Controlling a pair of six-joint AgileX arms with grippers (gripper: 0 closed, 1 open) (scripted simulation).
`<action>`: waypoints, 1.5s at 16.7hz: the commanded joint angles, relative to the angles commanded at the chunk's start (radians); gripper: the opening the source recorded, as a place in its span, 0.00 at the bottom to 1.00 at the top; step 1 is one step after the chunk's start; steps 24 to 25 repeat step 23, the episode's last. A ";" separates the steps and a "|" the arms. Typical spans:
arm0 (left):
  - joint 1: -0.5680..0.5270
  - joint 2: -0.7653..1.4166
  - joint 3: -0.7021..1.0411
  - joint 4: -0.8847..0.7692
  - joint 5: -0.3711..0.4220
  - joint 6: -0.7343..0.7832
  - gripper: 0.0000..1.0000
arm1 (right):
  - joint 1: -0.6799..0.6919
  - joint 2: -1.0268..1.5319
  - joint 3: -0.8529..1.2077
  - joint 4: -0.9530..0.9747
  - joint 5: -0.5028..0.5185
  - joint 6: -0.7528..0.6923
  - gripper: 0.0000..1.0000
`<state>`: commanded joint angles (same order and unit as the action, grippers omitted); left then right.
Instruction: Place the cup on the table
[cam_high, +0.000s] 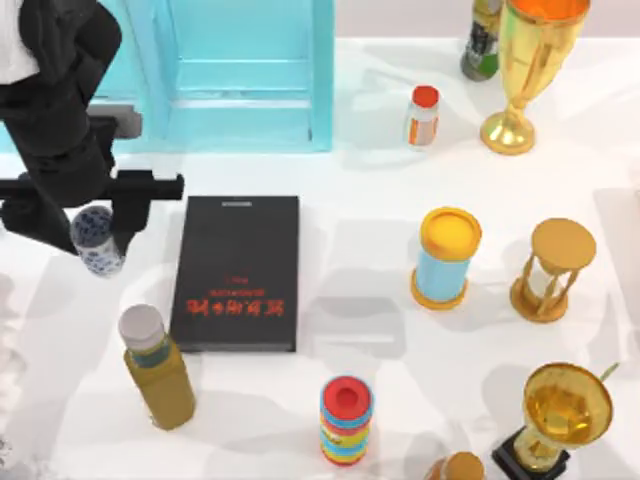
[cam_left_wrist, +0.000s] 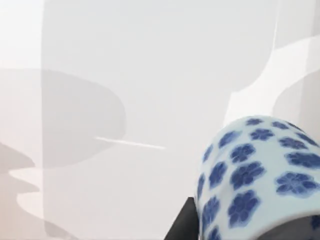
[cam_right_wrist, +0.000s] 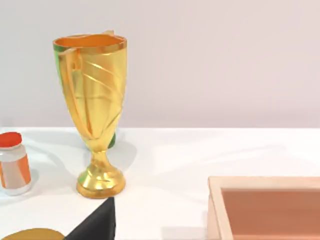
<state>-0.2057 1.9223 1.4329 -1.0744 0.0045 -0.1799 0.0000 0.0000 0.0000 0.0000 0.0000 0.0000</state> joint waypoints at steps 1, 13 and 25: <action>0.000 0.005 -0.006 0.006 0.000 0.000 0.00 | 0.000 0.000 0.000 0.000 0.000 0.000 1.00; 0.000 0.005 -0.006 0.006 0.000 0.000 0.68 | 0.000 0.000 0.000 0.000 0.000 0.000 1.00; 0.000 0.005 -0.006 0.006 0.000 0.000 1.00 | 0.000 0.000 0.000 0.000 0.000 0.000 1.00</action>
